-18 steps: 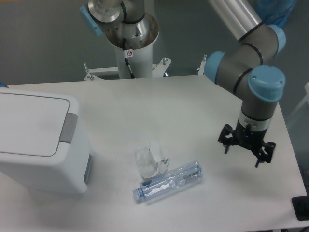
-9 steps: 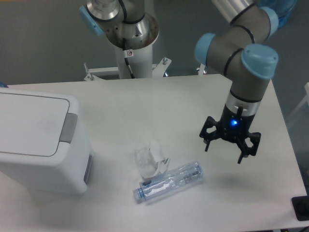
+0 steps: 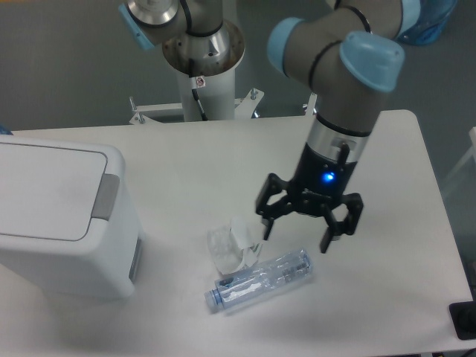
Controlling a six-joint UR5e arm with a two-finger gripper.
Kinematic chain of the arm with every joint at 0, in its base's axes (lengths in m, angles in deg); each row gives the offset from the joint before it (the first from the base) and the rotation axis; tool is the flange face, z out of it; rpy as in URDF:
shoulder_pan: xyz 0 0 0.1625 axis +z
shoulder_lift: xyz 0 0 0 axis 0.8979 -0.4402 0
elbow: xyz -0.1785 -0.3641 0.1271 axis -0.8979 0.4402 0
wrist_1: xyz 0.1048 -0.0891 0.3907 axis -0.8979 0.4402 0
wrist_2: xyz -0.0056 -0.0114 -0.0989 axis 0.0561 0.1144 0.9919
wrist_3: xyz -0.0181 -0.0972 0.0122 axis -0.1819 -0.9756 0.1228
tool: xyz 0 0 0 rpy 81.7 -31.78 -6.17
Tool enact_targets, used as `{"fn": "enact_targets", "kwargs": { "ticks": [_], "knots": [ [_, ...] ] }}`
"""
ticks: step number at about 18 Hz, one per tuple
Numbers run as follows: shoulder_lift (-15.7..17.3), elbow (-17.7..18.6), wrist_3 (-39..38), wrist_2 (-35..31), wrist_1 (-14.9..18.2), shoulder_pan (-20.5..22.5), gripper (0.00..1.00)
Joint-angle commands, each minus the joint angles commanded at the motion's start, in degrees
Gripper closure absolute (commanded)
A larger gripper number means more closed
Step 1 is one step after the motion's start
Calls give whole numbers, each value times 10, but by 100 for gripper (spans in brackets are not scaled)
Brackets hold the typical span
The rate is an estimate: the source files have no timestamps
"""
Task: Open the trash can
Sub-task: 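Move the open gripper across the table toward the trash can lid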
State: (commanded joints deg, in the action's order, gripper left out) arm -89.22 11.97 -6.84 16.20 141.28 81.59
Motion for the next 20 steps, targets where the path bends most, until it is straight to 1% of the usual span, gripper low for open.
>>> {"fn": "enact_targets", "kwargs": {
  "ticks": [2,4,6,9,11,13,16,20],
  "knots": [
    [5,1,-37,0,2,-13,0],
    [13,5,-58,0,2,-31,0],
    [30,25,-70,0,2,-42,0],
    [64,64,-71,2,1,-62,0],
    [82,84,-73,2,-3,-66,0],
    [85,92,-74,2,-5,-72,0],
    [83,91,-73,0,-6,-97,0],
    [75,92,-72,-1,-7,-113,0]
  ]
}}
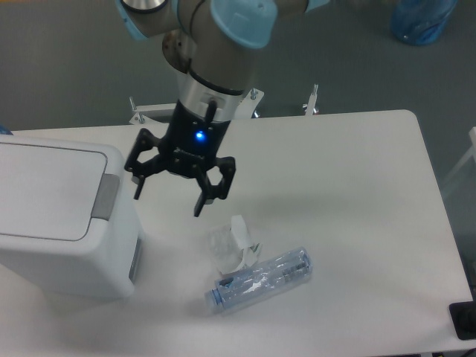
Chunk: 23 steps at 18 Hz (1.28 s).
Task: Open the trash can
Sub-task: 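Move the open gripper across the table toward the trash can lid, then push the gripper against the lid edge and lift the lid open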
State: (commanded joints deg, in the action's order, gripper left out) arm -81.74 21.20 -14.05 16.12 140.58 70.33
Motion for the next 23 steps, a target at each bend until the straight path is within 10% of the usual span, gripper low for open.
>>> {"fn": "enact_targets", "kwargs": {
  "ticks": [23],
  "knots": [
    [-12,14,0,0,-20,-19,0]
  ]
}}
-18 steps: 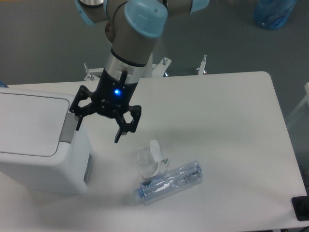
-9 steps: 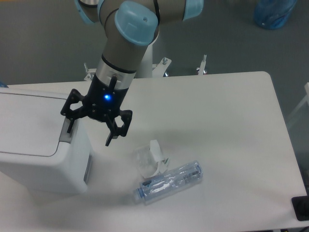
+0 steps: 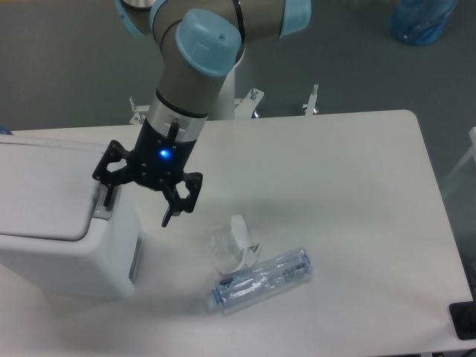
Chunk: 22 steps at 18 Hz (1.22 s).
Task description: Open the trash can
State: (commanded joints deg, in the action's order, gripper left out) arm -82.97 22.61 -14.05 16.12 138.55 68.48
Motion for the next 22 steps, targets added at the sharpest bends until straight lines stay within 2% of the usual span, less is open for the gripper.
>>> {"fn": "enact_targets", "kwargs": {
  "ticks": [5,9,12,18,22],
  "knots": [
    [1,-1,-1,0,0,0,0],
    [0,-15,2,0,-1,3,0],
    [0,-20,6,-3,-21,11,0],
    [-3,-15,21,-5,-76,60,0],
    [-28,-17,95,-5,-77,90,0]
  ]
}}
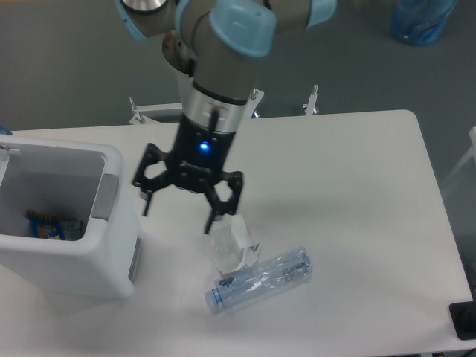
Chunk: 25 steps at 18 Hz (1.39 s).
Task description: Open the trash can
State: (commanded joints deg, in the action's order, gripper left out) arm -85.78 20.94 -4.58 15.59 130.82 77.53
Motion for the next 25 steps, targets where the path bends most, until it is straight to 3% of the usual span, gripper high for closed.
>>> {"fn": "enact_targets", "kwargs": {
  "ticks": [5,7,10,16,19,23,25],
  "knots": [
    [-35,-12,62,-27,3,45,0],
    [-40,-15,105,-60,6,67,0],
    [-74,-36,183,-76,19,89,0],
    [-147,-141,347,-220,133,97,0],
    [-185,-185,368,-233,137,95,0],
    [-217,-217,422,-257,139,97,0],
    [-237,-256,441,-260,172,99,0]
  ]
}}
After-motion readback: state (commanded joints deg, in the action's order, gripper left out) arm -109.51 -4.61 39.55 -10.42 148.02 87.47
